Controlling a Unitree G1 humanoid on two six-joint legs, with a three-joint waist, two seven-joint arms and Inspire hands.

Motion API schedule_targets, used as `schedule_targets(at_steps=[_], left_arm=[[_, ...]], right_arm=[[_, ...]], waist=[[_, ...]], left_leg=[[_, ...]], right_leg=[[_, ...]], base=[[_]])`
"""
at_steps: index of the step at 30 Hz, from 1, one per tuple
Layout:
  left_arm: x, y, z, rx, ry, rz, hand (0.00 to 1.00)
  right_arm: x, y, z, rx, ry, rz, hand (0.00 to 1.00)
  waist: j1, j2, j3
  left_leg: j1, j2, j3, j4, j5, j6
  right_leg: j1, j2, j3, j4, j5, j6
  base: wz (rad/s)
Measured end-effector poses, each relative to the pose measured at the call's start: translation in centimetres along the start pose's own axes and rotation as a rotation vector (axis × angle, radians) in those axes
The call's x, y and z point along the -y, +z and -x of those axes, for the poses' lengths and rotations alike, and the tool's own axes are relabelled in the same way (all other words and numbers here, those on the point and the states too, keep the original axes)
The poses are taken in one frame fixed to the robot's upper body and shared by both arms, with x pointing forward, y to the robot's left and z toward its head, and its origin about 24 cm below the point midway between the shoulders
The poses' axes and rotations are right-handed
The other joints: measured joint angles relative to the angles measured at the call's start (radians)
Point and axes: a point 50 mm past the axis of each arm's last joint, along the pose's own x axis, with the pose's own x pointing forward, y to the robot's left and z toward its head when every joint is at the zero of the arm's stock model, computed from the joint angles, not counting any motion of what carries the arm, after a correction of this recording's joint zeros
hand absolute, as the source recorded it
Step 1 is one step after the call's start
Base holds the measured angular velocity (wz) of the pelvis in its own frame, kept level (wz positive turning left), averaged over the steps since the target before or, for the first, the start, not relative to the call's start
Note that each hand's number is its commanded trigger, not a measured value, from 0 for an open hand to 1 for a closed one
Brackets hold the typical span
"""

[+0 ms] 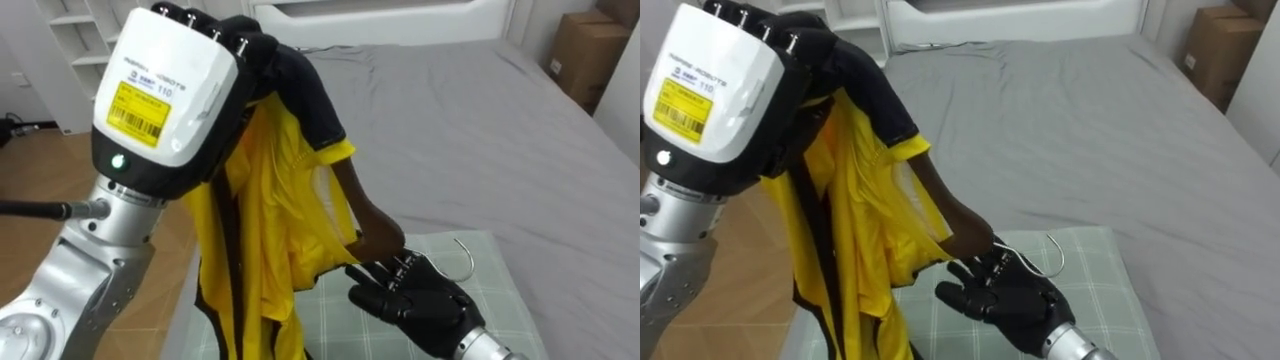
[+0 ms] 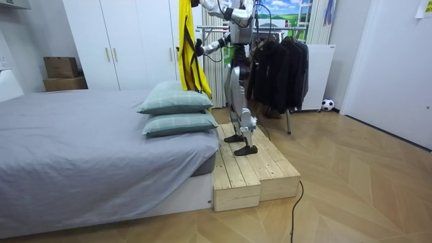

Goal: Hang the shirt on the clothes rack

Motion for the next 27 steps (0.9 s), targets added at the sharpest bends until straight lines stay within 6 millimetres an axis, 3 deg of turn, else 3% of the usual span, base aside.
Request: schedule_targets(at_steps=[5, 13, 19, 27], left_arm=[[0.3, 1.4, -0.2, 0.026, 0.009, 0.012, 1.00], [0.1, 1.8, -1.1, 0.028, 0.038, 0.033, 1.00], [0.0, 2.0, -1.5, 0.033, 0.048, 0.047, 1.00], [0.3, 2.2, -1.4, 0.033, 0.057, 0.060, 1.00]], right_arm=[[-0.8, 0.1, -1.1, 0.005, 0.016, -0.020, 0.00], [-1.2, -0.3, -1.6, -0.001, 0.023, -0.030, 0.00], [-1.8, -0.4, -2.4, -0.017, 0.015, -0.018, 0.00], [-3.0, 1.1, -4.3, 0.011, 0.028, 0.006, 0.00]], waist=[[0.002, 0.000, 0.0000], [0.018, 0.007, -0.0001], [0.023, 0.024, 0.0017], [0.026, 0.025, 0.0019]], left_leg=[[-0.001, -0.001, 0.000, 0.000, 0.000, 0.000], [-0.003, -0.001, -0.003, 0.001, 0.000, 0.000], [-0.001, -0.001, -0.005, 0.002, 0.000, 0.000], [0.000, -0.001, -0.004, 0.001, 0.000, 0.000]], right_leg=[[-0.001, 0.000, -0.001, -0.001, 0.000, 0.000], [-0.002, 0.000, -0.002, -0.001, 0.000, 0.000], [0.002, 0.000, -0.005, 0.001, 0.000, 0.000], [0.001, 0.000, -0.002, 0.000, 0.000, 0.000]], base=[[0.00], [0.00], [0.00], [0.00]])
